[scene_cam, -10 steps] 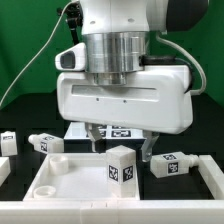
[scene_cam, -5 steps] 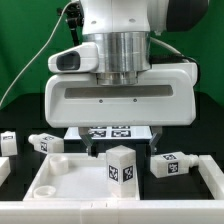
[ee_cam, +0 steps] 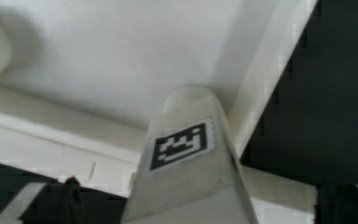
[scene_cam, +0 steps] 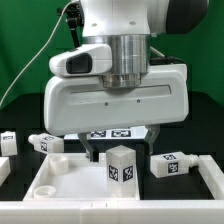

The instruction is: Assemble one leg

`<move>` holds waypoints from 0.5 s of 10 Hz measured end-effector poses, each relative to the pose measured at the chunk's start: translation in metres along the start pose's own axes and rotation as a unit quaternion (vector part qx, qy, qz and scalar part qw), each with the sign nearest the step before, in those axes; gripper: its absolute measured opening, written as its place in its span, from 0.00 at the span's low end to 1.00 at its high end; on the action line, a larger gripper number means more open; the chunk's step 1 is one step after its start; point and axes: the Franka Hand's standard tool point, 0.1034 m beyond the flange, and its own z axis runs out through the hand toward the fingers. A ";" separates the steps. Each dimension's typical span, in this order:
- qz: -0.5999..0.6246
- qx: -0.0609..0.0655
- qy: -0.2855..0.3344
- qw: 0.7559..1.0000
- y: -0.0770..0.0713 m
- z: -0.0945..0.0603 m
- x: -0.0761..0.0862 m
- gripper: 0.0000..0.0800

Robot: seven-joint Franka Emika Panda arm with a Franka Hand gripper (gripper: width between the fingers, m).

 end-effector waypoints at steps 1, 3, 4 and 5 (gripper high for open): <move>-0.008 0.000 0.000 1.000 0.000 0.000 0.000 0.81; -0.008 0.000 0.000 1.000 0.000 0.000 0.000 0.52; -0.004 0.000 0.000 1.000 0.000 0.000 0.000 0.52; 0.004 0.000 0.000 1.000 0.000 0.000 0.000 0.35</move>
Offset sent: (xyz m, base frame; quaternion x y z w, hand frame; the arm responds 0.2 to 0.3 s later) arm 0.0000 0.0000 0.0000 0.0000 0.0000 0.0000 1.0000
